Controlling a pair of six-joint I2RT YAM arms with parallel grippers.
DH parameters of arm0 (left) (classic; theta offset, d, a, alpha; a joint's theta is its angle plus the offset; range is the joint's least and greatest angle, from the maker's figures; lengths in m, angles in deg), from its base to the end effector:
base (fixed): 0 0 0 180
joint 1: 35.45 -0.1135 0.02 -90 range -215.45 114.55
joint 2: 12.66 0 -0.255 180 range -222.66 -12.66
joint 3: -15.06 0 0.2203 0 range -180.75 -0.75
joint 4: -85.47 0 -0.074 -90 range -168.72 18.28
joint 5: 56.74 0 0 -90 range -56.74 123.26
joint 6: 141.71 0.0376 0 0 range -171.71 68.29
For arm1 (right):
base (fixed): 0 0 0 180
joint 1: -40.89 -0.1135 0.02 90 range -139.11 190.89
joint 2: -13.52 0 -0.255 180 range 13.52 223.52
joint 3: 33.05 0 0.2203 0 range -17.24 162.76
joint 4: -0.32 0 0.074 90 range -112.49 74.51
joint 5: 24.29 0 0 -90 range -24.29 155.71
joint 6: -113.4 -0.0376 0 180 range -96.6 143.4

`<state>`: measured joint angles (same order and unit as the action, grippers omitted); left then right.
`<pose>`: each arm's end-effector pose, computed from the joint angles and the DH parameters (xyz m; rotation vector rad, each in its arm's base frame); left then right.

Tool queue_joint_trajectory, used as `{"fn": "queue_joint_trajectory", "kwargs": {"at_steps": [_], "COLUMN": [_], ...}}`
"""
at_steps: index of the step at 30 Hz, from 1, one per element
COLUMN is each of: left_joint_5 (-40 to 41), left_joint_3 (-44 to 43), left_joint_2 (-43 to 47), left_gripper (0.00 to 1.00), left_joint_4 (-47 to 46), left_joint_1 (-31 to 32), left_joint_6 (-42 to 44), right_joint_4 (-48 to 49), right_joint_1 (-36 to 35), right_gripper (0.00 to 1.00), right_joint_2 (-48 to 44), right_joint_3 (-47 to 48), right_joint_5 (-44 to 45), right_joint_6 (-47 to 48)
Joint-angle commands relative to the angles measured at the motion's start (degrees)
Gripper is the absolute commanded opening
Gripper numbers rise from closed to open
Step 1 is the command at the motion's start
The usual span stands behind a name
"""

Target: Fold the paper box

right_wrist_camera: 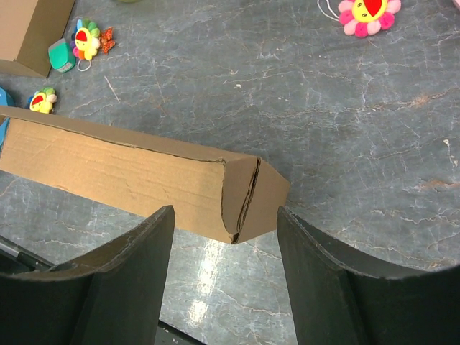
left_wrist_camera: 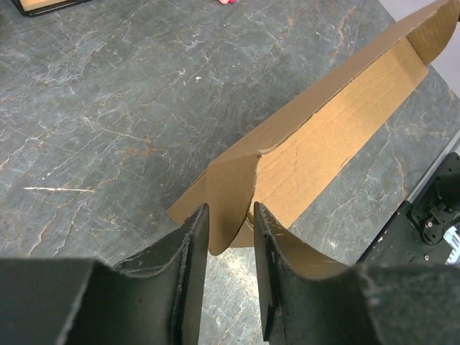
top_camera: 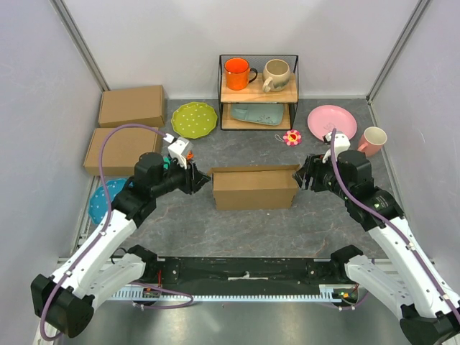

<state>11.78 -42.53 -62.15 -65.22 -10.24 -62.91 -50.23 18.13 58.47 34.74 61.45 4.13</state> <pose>0.1516 -0.0866 0.2990 0.4963 1.9325 -0.7797 0.1292 0.0572 0.3273 -0.1109 2.0925 0.5267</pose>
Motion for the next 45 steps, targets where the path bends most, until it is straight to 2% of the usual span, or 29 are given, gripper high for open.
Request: {"fn": "queue_joint_trajectory", "kwargs": {"at_steps": [1, 11, 21, 34, 41, 45], "left_joint_5": [2.4, 5.6, 6.7, 8.0, 9.6, 9.5], "left_joint_3": [-2.7, -4.0, -5.2, -8.5, -8.7, -8.4], "left_joint_2": [-0.6, -1.9, -2.8, -5.5, -6.0, -6.3], "left_gripper": [0.36, 0.16, 0.11, 0.09, 0.05, 0.03], "left_joint_4": [-2.2, -2.2, -1.6, 0.5, 0.5, 0.0], "left_joint_1": [2.1, 5.9, 6.3, 6.3, 6.3, 6.3], "left_joint_6": [3.4, 1.7, -1.5, -4.3, -7.9, -11.4], "right_joint_4": [2.0, 2.0, 3.7, 6.7, 7.1, 7.3], "right_joint_1": [-0.3, -0.3, -0.6, -1.9, -3.3, -4.2], "right_gripper": [0.67, 0.68, 0.68, 0.34, 0.22, 0.19], "right_joint_2": [0.3, 0.7, 2.2, 3.5, 3.1, 3.4], "right_joint_3": [0.6, 0.1, -0.7, -4.2, -4.0, -4.1], "right_joint_5": [0.6, 3.9, 6.2, 7.4, 7.7, 8.3], "right_joint_6": [-0.2, -0.7, -1.4, -2.4, -3.7, -4.5]}}
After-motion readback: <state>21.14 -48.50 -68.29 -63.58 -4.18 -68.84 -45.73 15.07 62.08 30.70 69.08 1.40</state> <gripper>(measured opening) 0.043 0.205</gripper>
